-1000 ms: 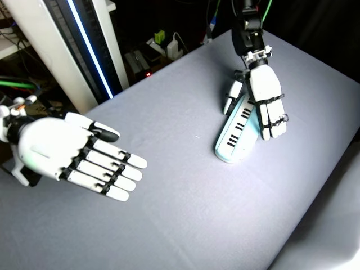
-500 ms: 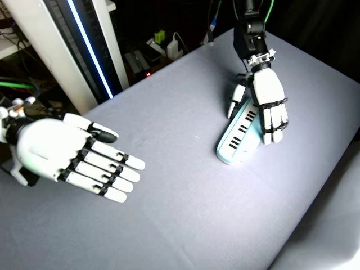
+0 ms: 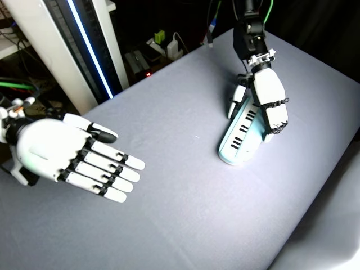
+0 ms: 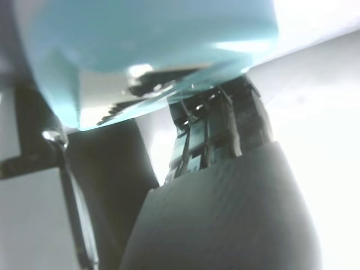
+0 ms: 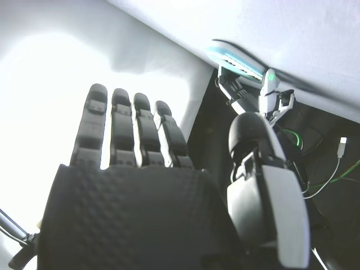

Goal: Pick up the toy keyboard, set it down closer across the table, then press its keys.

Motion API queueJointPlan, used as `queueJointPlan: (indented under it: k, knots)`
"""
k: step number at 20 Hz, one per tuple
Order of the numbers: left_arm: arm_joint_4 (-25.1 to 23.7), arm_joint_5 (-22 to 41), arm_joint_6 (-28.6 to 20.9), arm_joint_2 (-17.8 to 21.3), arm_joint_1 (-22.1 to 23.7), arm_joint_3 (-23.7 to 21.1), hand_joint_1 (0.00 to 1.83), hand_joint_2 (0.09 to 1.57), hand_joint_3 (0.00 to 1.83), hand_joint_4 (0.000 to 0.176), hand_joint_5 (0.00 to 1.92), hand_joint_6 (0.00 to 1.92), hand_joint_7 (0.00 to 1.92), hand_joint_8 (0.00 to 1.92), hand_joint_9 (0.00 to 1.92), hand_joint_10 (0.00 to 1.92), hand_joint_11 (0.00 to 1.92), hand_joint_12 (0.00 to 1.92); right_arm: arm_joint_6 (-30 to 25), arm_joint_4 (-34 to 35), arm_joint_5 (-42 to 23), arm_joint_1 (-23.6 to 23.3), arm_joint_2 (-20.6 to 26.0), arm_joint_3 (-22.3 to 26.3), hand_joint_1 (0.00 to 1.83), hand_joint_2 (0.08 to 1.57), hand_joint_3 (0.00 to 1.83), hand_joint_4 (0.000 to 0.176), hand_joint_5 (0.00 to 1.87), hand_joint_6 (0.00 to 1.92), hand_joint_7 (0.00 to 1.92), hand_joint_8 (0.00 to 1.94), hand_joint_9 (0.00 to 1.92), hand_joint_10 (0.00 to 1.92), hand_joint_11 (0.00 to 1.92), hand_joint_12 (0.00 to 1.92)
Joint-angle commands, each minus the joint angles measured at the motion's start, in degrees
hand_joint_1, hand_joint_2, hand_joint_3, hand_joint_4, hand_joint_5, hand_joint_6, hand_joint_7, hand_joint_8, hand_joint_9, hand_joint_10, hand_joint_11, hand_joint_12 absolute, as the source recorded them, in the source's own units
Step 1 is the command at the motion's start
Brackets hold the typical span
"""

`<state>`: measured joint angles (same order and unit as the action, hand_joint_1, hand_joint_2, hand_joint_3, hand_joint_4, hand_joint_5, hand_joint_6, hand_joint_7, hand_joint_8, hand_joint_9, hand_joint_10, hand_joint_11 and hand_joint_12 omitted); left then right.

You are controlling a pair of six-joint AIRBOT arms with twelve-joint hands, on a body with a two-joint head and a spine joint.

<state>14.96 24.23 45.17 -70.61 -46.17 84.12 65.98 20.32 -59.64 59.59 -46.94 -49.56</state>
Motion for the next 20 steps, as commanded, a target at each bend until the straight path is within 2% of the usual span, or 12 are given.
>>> queueJointPlan:
  k: [1,3,5,6,7,10,12,13,15,18,19,20]
  knots:
    - [-2.5,3.5,1.4,0.3,0.0,-0.5,1.35,1.08,0.00,0.000,0.20,1.24,0.23,1.17,0.33,1.53,0.22,1.90,-0.4,-0.4,-7.0,-0.1,0.1,-0.3,0.15,1.34,0.00,0.001,0.00,0.00,0.00,0.00,0.00,0.00,0.00,0.00]
    - [-5.2,5.7,0.3,1.4,0.6,-2.3,1.18,1.10,0.00,0.000,0.17,1.25,0.21,1.17,0.26,1.46,0.03,1.85,-0.7,-0.4,-7.5,-0.1,0.1,-0.3,0.15,1.34,0.00,0.002,0.00,0.00,0.00,0.00,0.00,0.00,0.00,0.00]
    - [-10.2,8.7,-3.1,2.0,1.3,-4.0,1.08,1.11,0.00,0.005,0.10,1.40,0.15,1.44,0.20,1.58,0.00,1.91,-1.6,-0.4,-8.8,0.0,0.2,-0.1,0.15,1.34,0.00,0.003,0.00,0.00,0.00,0.00,0.00,0.00,0.00,0.00]
    - [-12.0,9.7,-4.2,2.1,1.6,-4.6,1.06,1.11,0.00,0.020,0.12,1.43,0.16,1.49,0.25,1.66,0.23,1.92,-2.0,-0.5,-9.3,0.0,0.2,-0.1,0.15,1.34,0.00,0.016,0.00,0.00,0.00,0.00,0.00,0.00,0.00,0.00]
    - [-14.5,10.9,-5.9,2.2,2.0,-5.3,1.09,1.11,0.00,0.034,0.11,1.45,0.14,1.50,0.24,1.70,0.31,1.92,-3.0,-1.0,-10.2,0.1,0.2,0.0,0.15,1.34,0.00,0.025,0.00,0.00,0.00,0.00,0.00,0.00,0.00,0.00]
    - [-22.1,12.1,-10.2,1.0,3.9,-6.2,1.39,1.13,0.00,0.021,0.05,1.52,0.08,1.41,0.25,1.64,0.43,1.80,-5.7,-3.0,-12.9,0.2,0.5,0.2,0.11,1.35,0.01,0.034,0.00,0.00,0.00,0.00,0.00,0.00,0.00,0.00]
    - [-26.5,12.0,-13.2,-0.8,5.3,-5.9,1.37,1.12,0.00,0.020,0.11,1.35,0.13,1.16,0.23,1.40,0.29,1.68,-6.0,-3.9,-14.7,0.2,0.7,0.6,0.05,1.35,0.00,0.053,0.00,0.00,0.00,0.00,0.00,0.00,0.00,0.00]
    - [-29.9,11.4,-15.7,-2.7,6.7,-4.9,1.37,1.14,0.00,0.006,0.15,1.33,0.14,1.40,0.29,1.66,0.42,1.88,-6.4,-4.6,-16.1,0.2,0.9,0.9,0.00,1.33,0.00,0.064,0.00,0.00,0.00,0.00,0.00,0.00,0.00,0.00]
    - [-33.9,10.4,-18.9,-5.8,8.2,-3.3,1.37,1.15,0.01,0.010,0.12,1.39,0.11,1.52,0.29,1.78,0.46,1.91,-6.7,-5.2,-17.2,0.2,1.1,1.0,0.00,1.33,0.00,0.069,0.00,0.00,0.00,0.00,0.00,0.00,0.00,0.00]
    - [-37.6,8.7,-21.6,-10.9,10.4,-0.7,1.34,1.16,0.00,0.000,0.16,1.39,0.14,1.44,0.25,1.70,0.39,1.88,-7.0,-5.8,-18.1,0.0,1.2,1.0,0.00,1.32,0.00,0.072,0.00,0.00,0.00,0.00,0.00,0.00,0.00,0.00]
    - [-38.6,8.1,-22.9,-12.6,10.8,0.5,1.30,1.16,0.00,0.025,0.09,1.45,0.10,1.37,0.20,1.59,0.39,1.79,-7.2,-5.9,-18.4,0.0,1.2,1.0,0.00,1.33,0.00,0.084,0.00,0.00,0.00,0.00,0.00,0.00,0.00,0.00]
    - [-39.1,7.4,-23.5,-13.6,11.1,1.2,1.30,1.16,0.00,0.025,0.09,1.45,0.10,1.37,0.20,1.59,0.39,1.79,-7.3,-6.1,-18.6,0.0,1.2,1.0,0.00,1.33,0.00,0.084,0.00,0.00,0.00,0.00,0.00,0.00,0.00,0.00]
